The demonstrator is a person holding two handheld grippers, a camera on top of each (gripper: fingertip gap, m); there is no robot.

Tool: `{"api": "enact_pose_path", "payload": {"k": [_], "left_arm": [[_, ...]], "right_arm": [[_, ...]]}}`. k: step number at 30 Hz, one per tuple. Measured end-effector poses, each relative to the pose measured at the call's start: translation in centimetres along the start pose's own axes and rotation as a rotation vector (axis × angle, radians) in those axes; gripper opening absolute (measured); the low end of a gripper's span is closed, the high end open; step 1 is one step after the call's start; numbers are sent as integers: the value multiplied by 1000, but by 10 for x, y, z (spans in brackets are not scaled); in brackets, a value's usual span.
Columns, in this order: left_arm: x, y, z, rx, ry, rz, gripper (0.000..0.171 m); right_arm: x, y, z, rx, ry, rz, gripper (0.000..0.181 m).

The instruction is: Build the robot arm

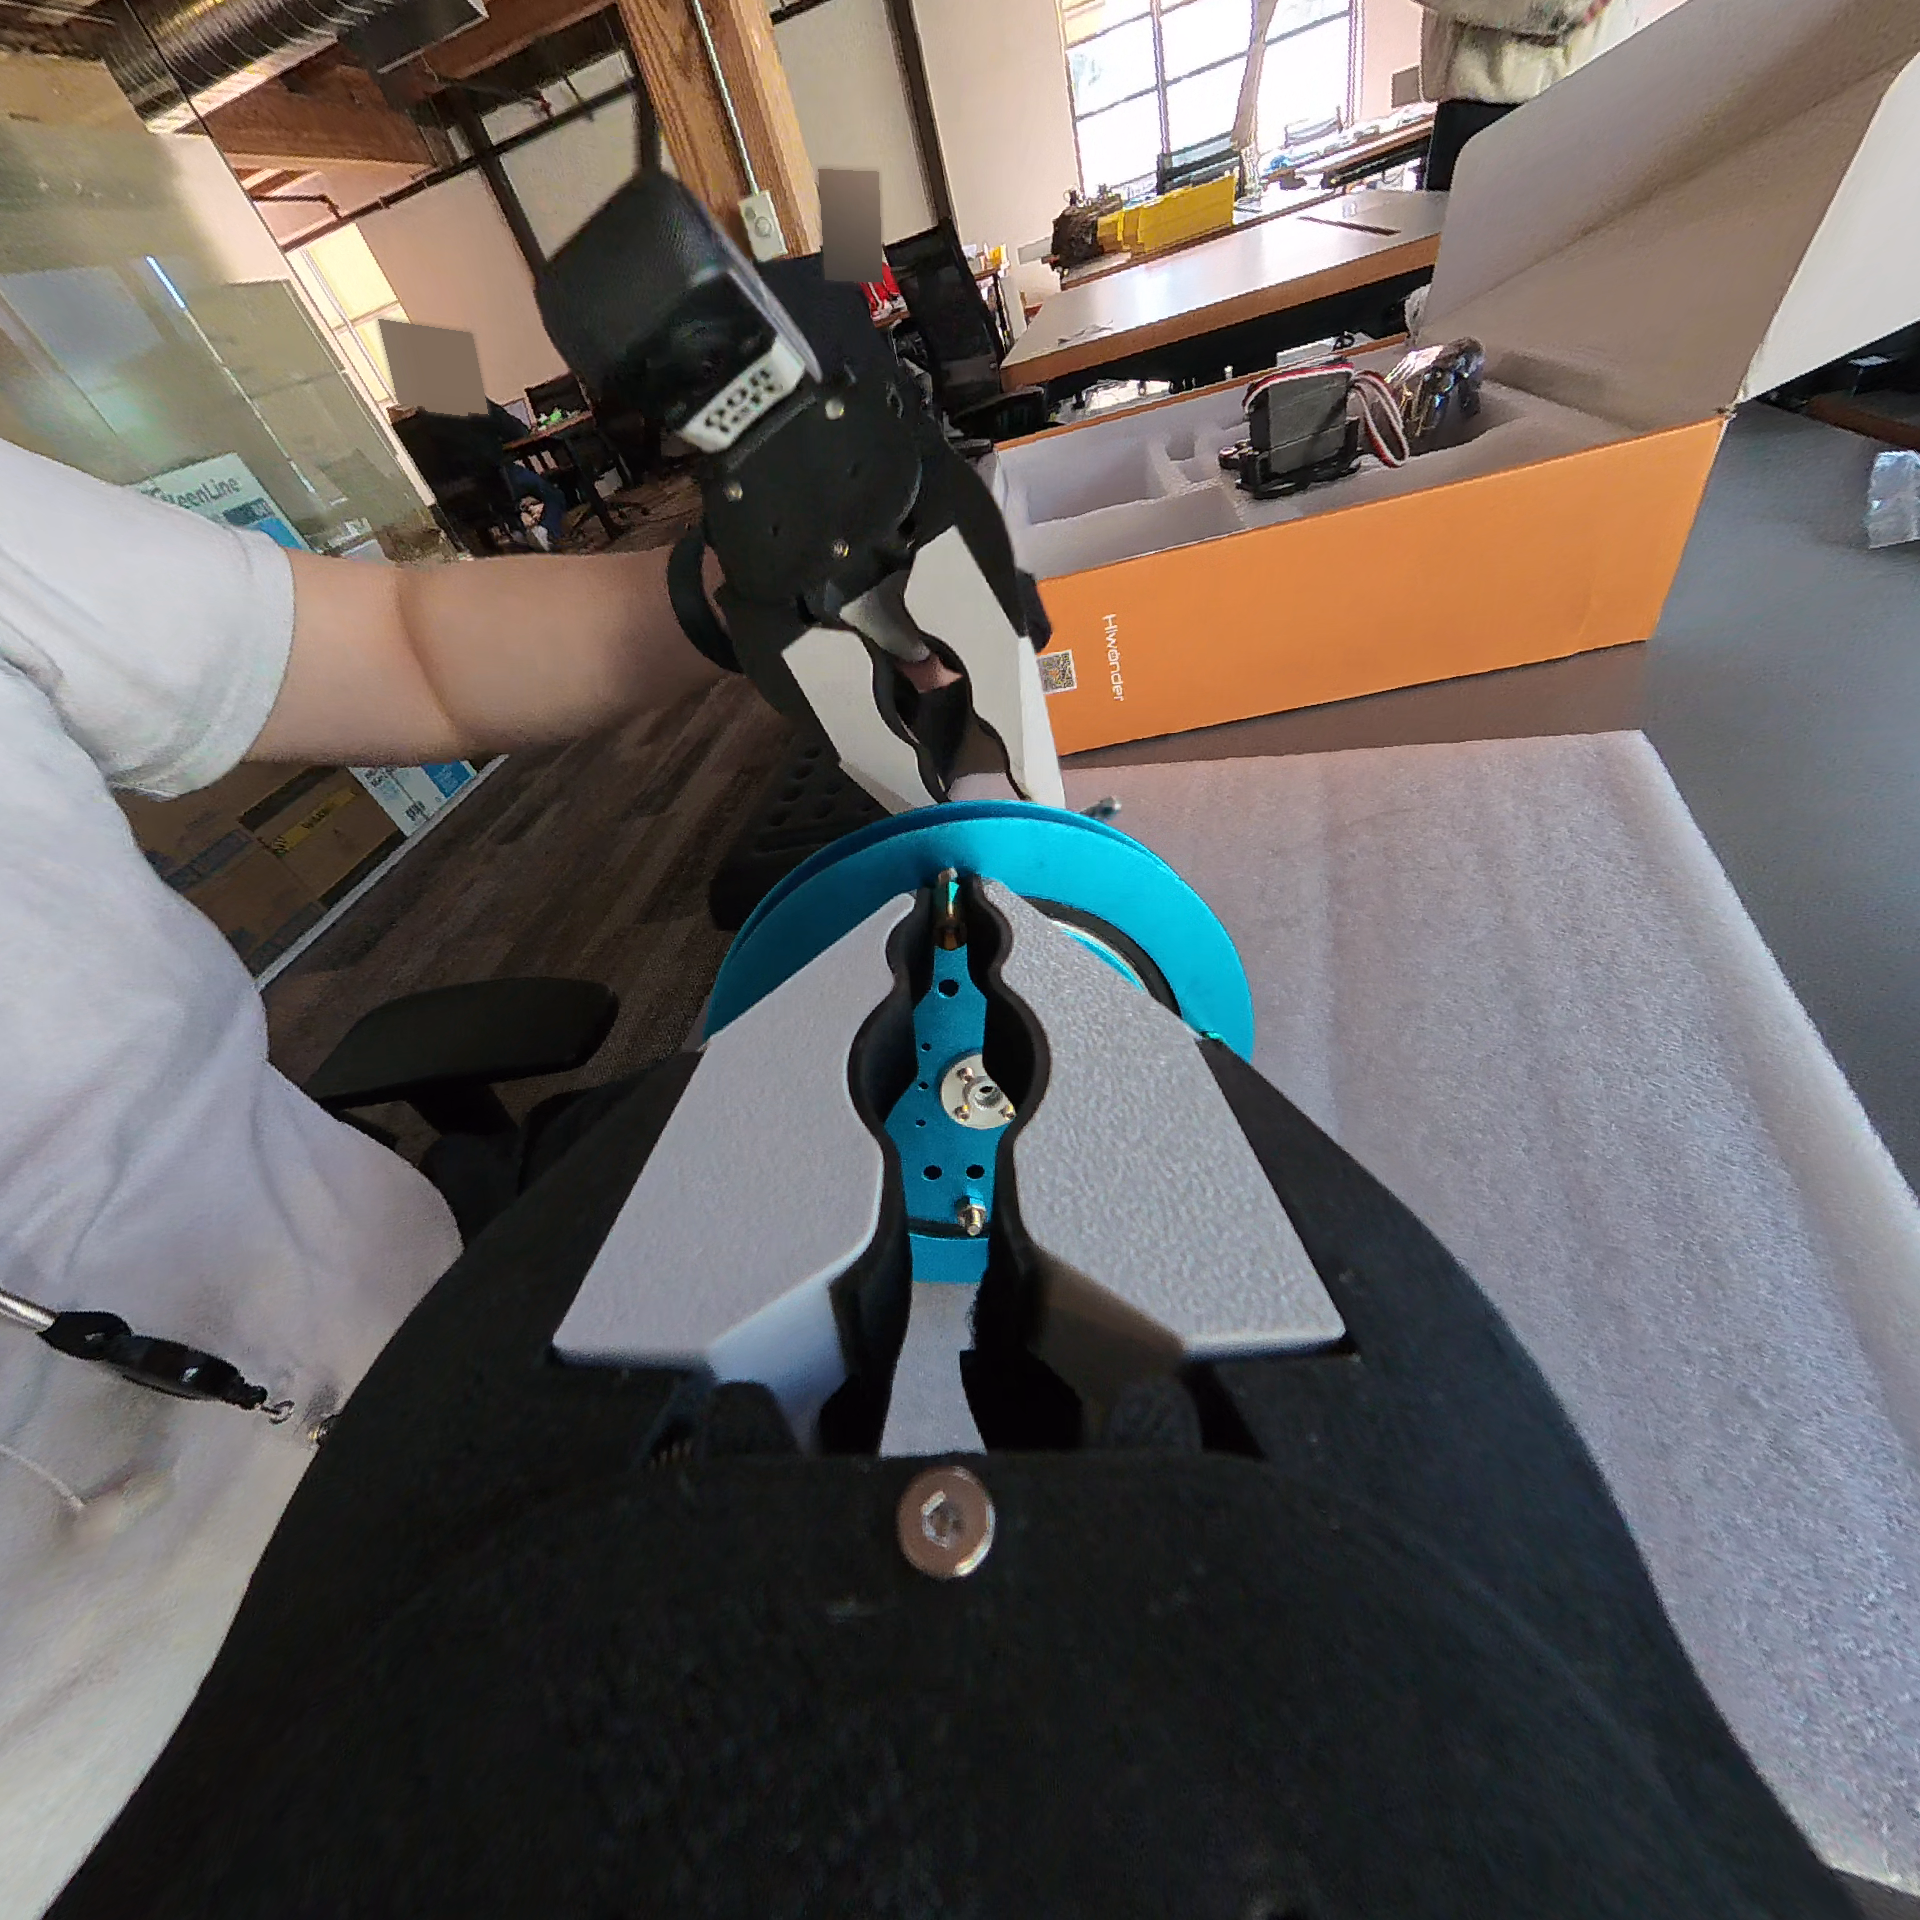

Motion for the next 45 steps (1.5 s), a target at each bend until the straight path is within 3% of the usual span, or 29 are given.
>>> {"api": "enact_pose_path", "payload": {"k": [8, 25, 45], "left_arm": [[-6, 30, -18, 10, 5, -71, 18], [-20, 26, -34, 17, -51, -302, 17], [-23, 29, -33, 33, -70, -302, 16]], "right_arm": [[-4, 2, -4, 36, 10, -33, 3], [8, -4, -3, 49, 8, 45, 4], [14, -5, -2, 51, -6, 76, 4]]}}
Point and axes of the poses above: each gripper's, where its closed fingertips meet, x out along the fingers, y out of its underside, z = x × y across the jaws, the point moved 9 cm from there along -x, back along the fingers, and after that the axes turned 4 degrees about x, right-handed, at the moved point
